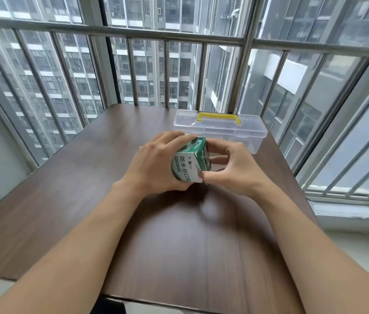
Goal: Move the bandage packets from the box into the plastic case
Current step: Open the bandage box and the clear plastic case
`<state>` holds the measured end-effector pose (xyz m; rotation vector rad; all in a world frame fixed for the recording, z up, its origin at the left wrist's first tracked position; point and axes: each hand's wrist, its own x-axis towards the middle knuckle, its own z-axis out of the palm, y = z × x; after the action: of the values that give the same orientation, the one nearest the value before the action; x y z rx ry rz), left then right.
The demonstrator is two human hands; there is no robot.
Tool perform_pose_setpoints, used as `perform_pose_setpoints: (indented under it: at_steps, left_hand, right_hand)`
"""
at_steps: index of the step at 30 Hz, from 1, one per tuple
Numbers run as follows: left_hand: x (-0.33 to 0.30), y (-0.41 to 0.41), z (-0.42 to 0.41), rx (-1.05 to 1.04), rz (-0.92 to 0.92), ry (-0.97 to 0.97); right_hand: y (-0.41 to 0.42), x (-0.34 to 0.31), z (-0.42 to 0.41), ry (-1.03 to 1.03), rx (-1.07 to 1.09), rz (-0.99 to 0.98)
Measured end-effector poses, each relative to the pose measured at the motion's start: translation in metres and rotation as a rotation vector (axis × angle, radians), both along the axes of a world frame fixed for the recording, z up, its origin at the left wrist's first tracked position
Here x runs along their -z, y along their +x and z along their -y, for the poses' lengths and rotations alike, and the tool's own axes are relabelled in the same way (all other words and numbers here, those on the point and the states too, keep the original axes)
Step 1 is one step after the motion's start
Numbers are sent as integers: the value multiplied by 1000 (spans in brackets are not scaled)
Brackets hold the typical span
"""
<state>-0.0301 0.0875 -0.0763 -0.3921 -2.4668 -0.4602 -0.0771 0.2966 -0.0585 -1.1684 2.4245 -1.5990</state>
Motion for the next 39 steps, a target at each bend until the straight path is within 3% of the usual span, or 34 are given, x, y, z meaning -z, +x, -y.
perform_pose_setpoints:
  at_steps: [10, 16, 21, 24, 26, 31, 39]
  left_hand:
    - [1, -6, -3, 8, -18, 21]
    - [2, -7, -1, 23, -31, 79]
    - [5, -10, 2, 14, -41, 141]
    - [6, -11, 2, -38, -59, 131]
    - [7, -10, 0, -48, -58, 120]
    - [6, -9, 1, -60, -63, 117]
    - [6, -9, -2, -203, -89, 98]
  right_hand:
    - [-12, 2, -8, -44, -37, 73]
    - [-20, 7, -13, -166, -128, 298]
    - [-21, 6, -13, -262, -61, 435]
    - [-11, 6, -3, -77, 88, 160]
    - [-5, 8, 8, -74, 159, 33]
    - [-9, 8, 9, -175, 90, 164]
    - [1, 8, 14, -151, 322, -154]
